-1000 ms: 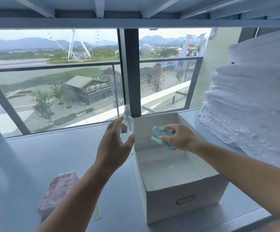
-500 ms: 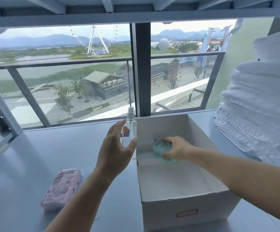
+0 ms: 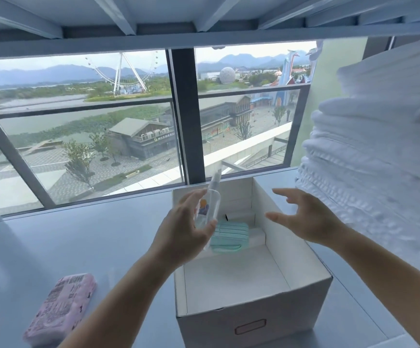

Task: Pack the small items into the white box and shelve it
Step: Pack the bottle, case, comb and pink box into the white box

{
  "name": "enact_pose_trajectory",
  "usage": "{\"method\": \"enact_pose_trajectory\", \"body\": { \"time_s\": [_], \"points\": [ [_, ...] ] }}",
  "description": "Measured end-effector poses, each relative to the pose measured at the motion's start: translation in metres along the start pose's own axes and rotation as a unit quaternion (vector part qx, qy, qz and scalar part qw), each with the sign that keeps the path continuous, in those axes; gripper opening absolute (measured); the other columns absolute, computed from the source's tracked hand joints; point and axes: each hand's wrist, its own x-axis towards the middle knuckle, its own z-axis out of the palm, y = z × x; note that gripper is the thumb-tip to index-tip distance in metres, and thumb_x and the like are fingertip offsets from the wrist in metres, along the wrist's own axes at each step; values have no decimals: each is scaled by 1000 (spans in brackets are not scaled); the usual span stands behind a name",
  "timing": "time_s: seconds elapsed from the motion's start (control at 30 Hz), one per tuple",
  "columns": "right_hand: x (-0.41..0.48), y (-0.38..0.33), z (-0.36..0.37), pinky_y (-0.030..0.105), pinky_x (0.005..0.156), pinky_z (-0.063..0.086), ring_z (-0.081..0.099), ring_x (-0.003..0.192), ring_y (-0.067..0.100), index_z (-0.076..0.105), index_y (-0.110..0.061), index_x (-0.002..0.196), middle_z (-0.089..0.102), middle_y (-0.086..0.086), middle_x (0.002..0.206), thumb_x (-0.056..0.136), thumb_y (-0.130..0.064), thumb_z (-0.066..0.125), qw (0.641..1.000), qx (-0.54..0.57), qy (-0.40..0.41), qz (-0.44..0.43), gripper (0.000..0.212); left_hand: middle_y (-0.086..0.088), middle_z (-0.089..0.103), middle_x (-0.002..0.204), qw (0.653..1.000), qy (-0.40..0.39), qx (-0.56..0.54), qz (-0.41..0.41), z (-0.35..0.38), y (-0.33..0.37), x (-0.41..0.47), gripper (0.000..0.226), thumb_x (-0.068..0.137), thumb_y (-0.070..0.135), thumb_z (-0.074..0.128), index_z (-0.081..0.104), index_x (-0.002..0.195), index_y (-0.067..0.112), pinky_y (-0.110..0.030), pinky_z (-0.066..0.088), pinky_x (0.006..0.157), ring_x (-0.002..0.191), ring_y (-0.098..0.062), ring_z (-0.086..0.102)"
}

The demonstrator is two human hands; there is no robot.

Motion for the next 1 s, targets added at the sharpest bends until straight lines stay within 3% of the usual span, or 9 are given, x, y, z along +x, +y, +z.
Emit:
{"method": "enact_pose_trajectory", "body": {
  "time_s": [0.13, 0.33, 0.5, 0.6, 0.7, 0.77, 0.9, 1.0],
  "points": [
    [-18, 20, 6, 25, 87, 41, 56, 108, 10, 50, -23, 130, 55, -7, 131, 79, -35, 68, 992, 104, -27, 60, 55, 4, 50, 134, 996, -86, 24, 6, 21, -2, 5, 60, 84, 23, 63, 38, 138, 20, -22, 43, 86, 101, -6, 52],
    [-20, 34, 11, 2, 72, 40, 58, 82, -20, 56, -32, 118, 58, -33, 101, 88, -18, 57, 970, 229, -52, 61, 33, 0, 50, 131, 981, -175, 74, -35, 42, -8, 10, 68, 81, 21, 65, 33, 141, 22, -14, 33, 87, 97, -5, 50],
    [-16, 47, 17, 10, 83, 42, 59, 89, -18, 59, -42, 107, 60, -34, 101, 88, -13, 55, 957, 275, -71, 61, 34, 3, 43, 138, 963, -239, 102, -68, 51, -15, 12, 76, 77, 18, 67, 29, 143, 22, -13, 32, 93, 113, -11, 51],
    [-15, 50, 19, 7, 74, 41, 56, 83, -24, 55, -47, 99, 59, -42, 86, 89, -11, 54, 953, 289, -73, 56, 37, 6, 39, 141, 955, -261, 118, -83, 51, -16, 10, 75, 77, 18, 65, 29, 143, 24, -14, 31, 94, 117, -12, 49],
    [-13, 49, 20, -5, 64, 39, 54, 79, -27, 56, -47, 91, 59, -47, 75, 89, -7, 52, 950, 297, -80, 54, 40, 6, 38, 142, 949, -276, 121, -91, 52, -16, 8, 73, 79, 18, 64, 29, 142, 24, -12, 30, 91, 116, -13, 49],
    [-12, 49, 21, -3, 64, 39, 56, 83, -24, 59, -42, 99, 62, -43, 81, 89, -8, 53, 948, 302, -80, 56, 37, 6, 38, 142, 949, -274, 125, -95, 52, -15, 8, 70, 80, 24, 64, 31, 141, 24, -13, 30, 90, 116, -13, 49],
    [-9, 47, 20, 13, 85, 36, 54, 93, -17, 52, -32, 126, 57, -26, 115, 88, -17, 56, 949, 297, -88, 62, 41, 6, 38, 144, 956, -244, 128, -99, 51, -16, 9, 70, 79, 33, 65, 34, 140, 24, -19, 29, 102, 128, -12, 39],
    [-7, 41, 16, 21, 92, 34, 54, 100, -2, 46, -30, 132, 52, -13, 128, 89, -24, 56, 959, 261, -99, 56, 45, 8, 36, 146, 971, -181, 148, -50, 47, -14, 9, 66, 80, 39, 64, 36, 139, 28, -23, 23, 110, 135, -11, 29]
  ]
}}
